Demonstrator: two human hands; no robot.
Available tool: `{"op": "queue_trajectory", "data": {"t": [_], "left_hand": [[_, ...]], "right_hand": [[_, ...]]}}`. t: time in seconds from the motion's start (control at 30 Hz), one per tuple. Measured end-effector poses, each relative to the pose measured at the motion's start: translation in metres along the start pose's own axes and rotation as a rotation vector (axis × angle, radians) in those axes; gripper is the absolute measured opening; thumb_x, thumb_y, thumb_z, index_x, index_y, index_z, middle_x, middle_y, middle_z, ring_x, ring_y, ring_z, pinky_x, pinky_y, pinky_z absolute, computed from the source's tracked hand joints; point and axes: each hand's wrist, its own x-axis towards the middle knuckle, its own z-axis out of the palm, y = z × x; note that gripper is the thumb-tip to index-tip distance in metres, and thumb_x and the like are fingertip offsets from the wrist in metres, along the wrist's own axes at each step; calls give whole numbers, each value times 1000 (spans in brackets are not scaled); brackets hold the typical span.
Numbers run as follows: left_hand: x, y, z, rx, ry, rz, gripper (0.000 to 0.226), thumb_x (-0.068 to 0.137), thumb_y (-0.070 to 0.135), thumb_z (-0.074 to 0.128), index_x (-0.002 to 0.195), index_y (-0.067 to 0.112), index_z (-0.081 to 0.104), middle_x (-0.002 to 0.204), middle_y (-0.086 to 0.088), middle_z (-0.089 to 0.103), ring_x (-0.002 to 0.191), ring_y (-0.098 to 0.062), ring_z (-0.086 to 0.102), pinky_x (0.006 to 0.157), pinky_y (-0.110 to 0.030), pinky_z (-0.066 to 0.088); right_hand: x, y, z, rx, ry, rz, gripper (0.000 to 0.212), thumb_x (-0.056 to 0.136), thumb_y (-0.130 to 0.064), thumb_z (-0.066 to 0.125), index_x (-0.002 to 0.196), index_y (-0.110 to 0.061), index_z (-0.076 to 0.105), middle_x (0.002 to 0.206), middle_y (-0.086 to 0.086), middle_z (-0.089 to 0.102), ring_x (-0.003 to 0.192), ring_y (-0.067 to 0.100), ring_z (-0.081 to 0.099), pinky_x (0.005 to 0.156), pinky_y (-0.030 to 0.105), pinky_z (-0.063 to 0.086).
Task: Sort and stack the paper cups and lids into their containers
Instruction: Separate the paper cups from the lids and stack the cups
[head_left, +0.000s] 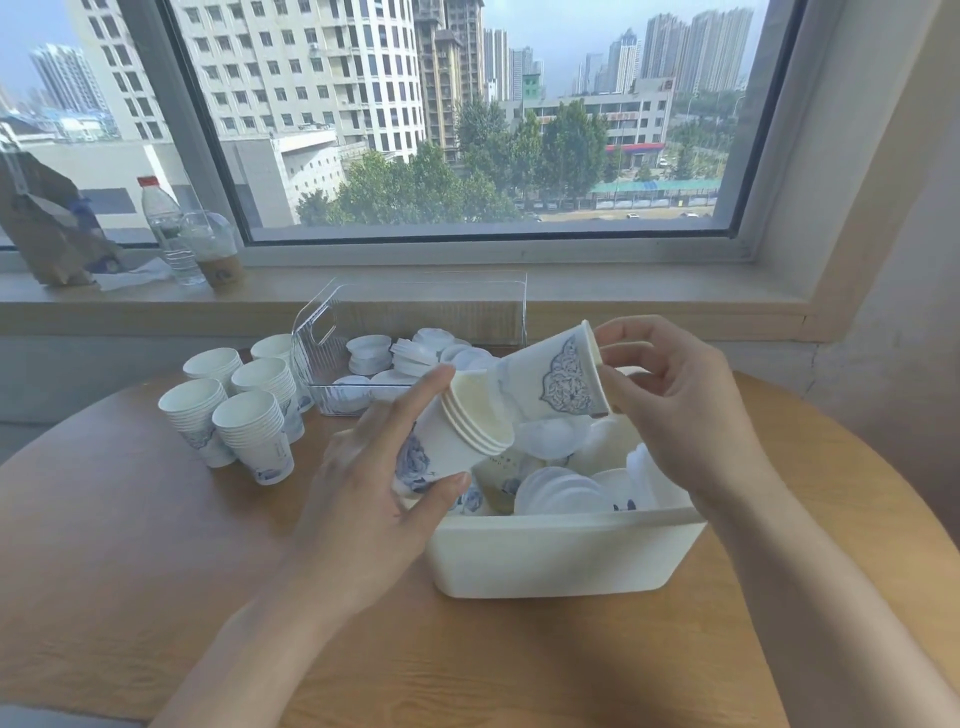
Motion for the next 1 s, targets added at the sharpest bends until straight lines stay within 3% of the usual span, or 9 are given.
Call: {"op": "queue_trajectory", "data": {"t": [0.07, 0.17, 0.27, 0.37, 0.5, 0.67, 0.83, 0.93, 1.0], "left_hand": [[1, 1, 2, 19, -12, 17, 85, 85, 39, 75, 156, 56, 31, 134, 26, 56, 124, -6, 56, 109, -48, 47], [2, 2, 4, 30, -23, 45, 84, 86, 42, 74, 157, 56, 31, 140, 32, 50, 128, 0, 53, 110, -45, 46], [3, 5, 5, 49, -23, 70, 78, 86, 51, 65, 157, 57, 31, 141, 42, 43, 128, 12, 46, 106, -37, 45], [2, 8, 4, 60, -25, 56, 78, 86, 56, 61, 157, 60, 28, 143, 38, 44, 124, -1, 53, 105, -35, 44], [0, 6, 2, 67, -14, 40, 80, 86, 56, 62, 157, 61, 26, 142, 36, 46, 127, -1, 52, 105, -31, 42], [0, -3, -4, 26, 53, 25, 81, 90, 52, 62, 161, 58, 23, 142, 37, 45, 131, 17, 41, 106, -7, 32], [-6, -18, -21, -41, 158, -45, 74, 92, 42, 75, 151, 63, 34, 138, 21, 56, 127, -6, 55, 99, -30, 47], [-12, -25, -29, -85, 156, -76, 75, 90, 34, 76, 150, 58, 37, 140, 15, 59, 128, -14, 58, 105, -46, 50], [-16, -30, -32, -87, 161, -91, 76, 89, 38, 75, 153, 55, 37, 141, 16, 58, 129, -14, 58, 106, -47, 51]], "right_hand": [[-2, 1, 4, 0, -40, -8, 24, 93, -9, 72, 100, -32, 75, 95, -4, 79, 69, 23, 72, 62, 26, 49], [-5, 1, 12, -22, -85, -14, 27, 92, -6, 71, 98, -32, 76, 93, -7, 78, 62, 12, 66, 58, 19, 45], [-9, -3, 19, -12, -140, -14, 23, 95, -6, 71, 103, -27, 78, 95, -9, 78, 62, 8, 66, 61, 13, 47], [-14, -7, 23, -14, -186, -13, 20, 98, -9, 69, 109, -23, 79, 95, -11, 77, 62, 2, 65, 63, 7, 46], [-16, -10, 28, -28, -254, 0, 24, 104, -15, 61, 118, -24, 78, 97, -10, 77, 74, 2, 65, 72, 12, 49], [-18, -6, 33, -38, -344, -18, 28, 106, -19, 57, 128, -28, 73, 109, -11, 76, 84, 5, 66, 76, 17, 50], [-17, 2, 38, -282, -386, -84, 27, 102, -25, 66, 125, -36, 73, 109, -19, 73, 94, 6, 65, 78, 16, 51], [-12, 1, 47, -489, -500, -88, 22, 101, -31, 67, 119, -42, 73, 103, -22, 69, 91, 2, 64, 79, 19, 50], [-8, 2, 58, -608, -575, -83, 22, 101, -32, 66, 117, -45, 74, 95, -24, 67, 86, 2, 63, 77, 19, 49]]}}
